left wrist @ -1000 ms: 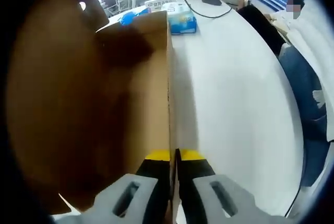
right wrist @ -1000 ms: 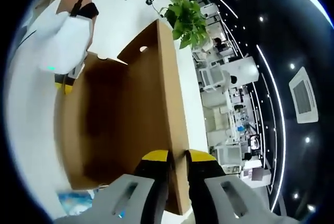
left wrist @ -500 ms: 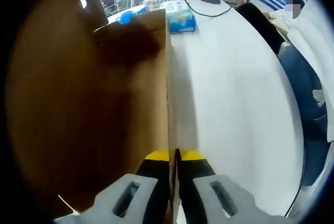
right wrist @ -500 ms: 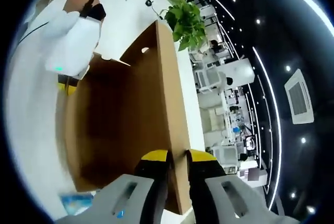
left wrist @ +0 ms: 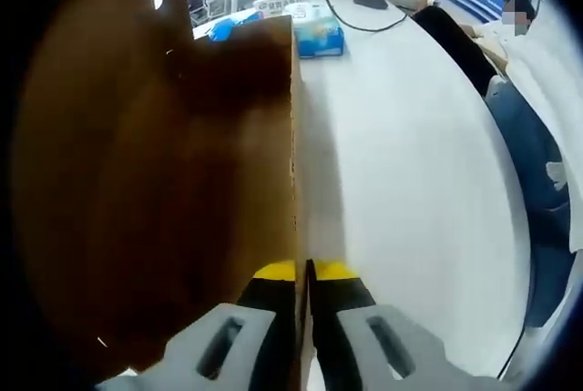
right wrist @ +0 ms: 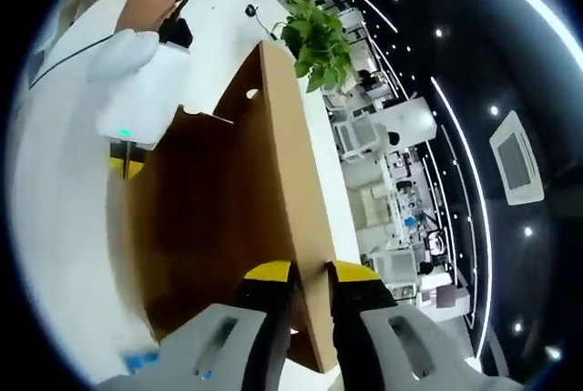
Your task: Operate the shoe box by opening the lid, removing the specified soft item, and placing it in the target area until the item is outside and the box remains undamaged.
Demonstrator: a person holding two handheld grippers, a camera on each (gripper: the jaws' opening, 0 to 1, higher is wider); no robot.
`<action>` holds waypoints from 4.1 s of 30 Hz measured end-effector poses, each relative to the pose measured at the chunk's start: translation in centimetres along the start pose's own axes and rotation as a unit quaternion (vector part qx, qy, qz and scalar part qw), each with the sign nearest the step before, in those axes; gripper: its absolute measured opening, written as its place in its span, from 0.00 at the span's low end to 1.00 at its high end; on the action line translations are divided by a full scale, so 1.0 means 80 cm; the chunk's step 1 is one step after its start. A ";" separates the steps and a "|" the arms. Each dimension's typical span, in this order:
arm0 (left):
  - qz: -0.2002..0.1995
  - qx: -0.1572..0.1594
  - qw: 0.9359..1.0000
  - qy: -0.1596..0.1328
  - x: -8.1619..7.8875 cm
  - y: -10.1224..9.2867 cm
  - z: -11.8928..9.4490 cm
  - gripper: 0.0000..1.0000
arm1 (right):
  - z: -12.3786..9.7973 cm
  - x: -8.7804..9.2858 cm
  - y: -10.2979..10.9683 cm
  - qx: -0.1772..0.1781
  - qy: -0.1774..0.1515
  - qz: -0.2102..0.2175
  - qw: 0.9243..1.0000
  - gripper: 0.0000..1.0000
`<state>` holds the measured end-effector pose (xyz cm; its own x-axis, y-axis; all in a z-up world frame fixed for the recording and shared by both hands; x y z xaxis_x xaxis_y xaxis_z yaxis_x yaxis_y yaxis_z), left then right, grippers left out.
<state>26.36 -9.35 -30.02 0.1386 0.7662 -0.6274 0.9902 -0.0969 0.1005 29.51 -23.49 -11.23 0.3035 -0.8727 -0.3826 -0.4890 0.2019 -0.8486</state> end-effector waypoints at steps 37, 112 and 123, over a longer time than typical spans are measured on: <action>0.004 0.001 1.000 0.001 -0.001 -0.001 0.000 0.01 | -0.014 -0.005 0.019 -0.009 -0.001 0.008 1.000 0.12; -0.147 -0.174 0.964 -0.136 -0.048 -0.066 -0.156 0.63 | -0.018 -0.008 0.032 -0.001 0.002 0.035 0.999 0.13; -0.090 -0.215 0.964 -0.126 -0.066 -0.067 -0.214 0.64 | -0.020 -0.009 0.035 0.000 0.002 0.036 0.999 0.13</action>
<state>20.01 -2.03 -14.04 0.0186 0.5628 -0.8264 0.9076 0.3372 0.2501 26.58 -23.03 -12.72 0.2641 -0.8575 -0.4415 -0.5099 0.2644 -0.8186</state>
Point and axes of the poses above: the point that each gripper's makers call its tool centre point, and the gripper's own axes: z roughly forward along the fingers, y roughly to its left, x roughly out of its underside, the point moved 6 cm from there along -z, roughly backward along the fingers, and after that the axes turned 14 degrees about -y, right-handed, at the moved point
